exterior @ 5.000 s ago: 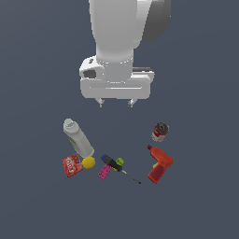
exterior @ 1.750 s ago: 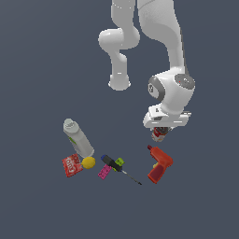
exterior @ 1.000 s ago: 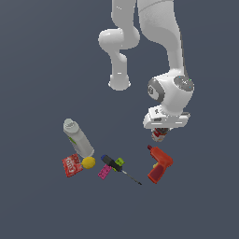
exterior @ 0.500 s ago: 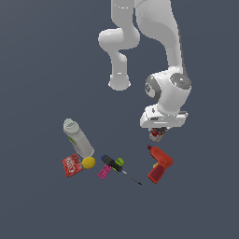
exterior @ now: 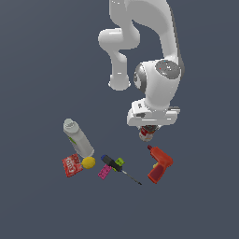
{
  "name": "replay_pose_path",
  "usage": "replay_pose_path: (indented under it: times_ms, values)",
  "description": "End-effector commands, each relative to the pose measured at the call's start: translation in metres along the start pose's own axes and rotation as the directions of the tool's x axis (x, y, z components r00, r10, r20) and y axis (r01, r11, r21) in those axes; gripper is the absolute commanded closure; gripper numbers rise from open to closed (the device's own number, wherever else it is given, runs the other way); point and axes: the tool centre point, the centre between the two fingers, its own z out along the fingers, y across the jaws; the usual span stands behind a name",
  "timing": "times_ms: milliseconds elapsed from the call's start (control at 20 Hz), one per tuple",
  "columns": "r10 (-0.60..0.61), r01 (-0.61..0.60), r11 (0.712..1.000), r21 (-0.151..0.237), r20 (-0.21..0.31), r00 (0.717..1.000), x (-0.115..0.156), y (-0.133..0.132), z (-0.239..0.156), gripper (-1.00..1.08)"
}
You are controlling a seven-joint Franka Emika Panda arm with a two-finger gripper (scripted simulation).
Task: Pick up a designated object from a clutter of objects.
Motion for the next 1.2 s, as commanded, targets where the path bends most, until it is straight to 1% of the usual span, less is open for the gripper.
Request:
replay_pose_path:
  times_ms: [0,700,900,1150]
  values:
    - [0.000,0.000,1.000,0.002,-0.004,1.000,0.009,0.023,-0.021,1.08]
    - [0.000,0.000,1.000,0.002,-0.004,1.000,0.060,0.156,-0.133,1.08]
    - [0.000,0.000,1.000,0.001,-0.004,1.000,0.073,0.188,-0.160,1.08]
    - [0.000,0.000,1.000,0.000,-0.004,1.000,0.087,0.222,-0.188,1.08]
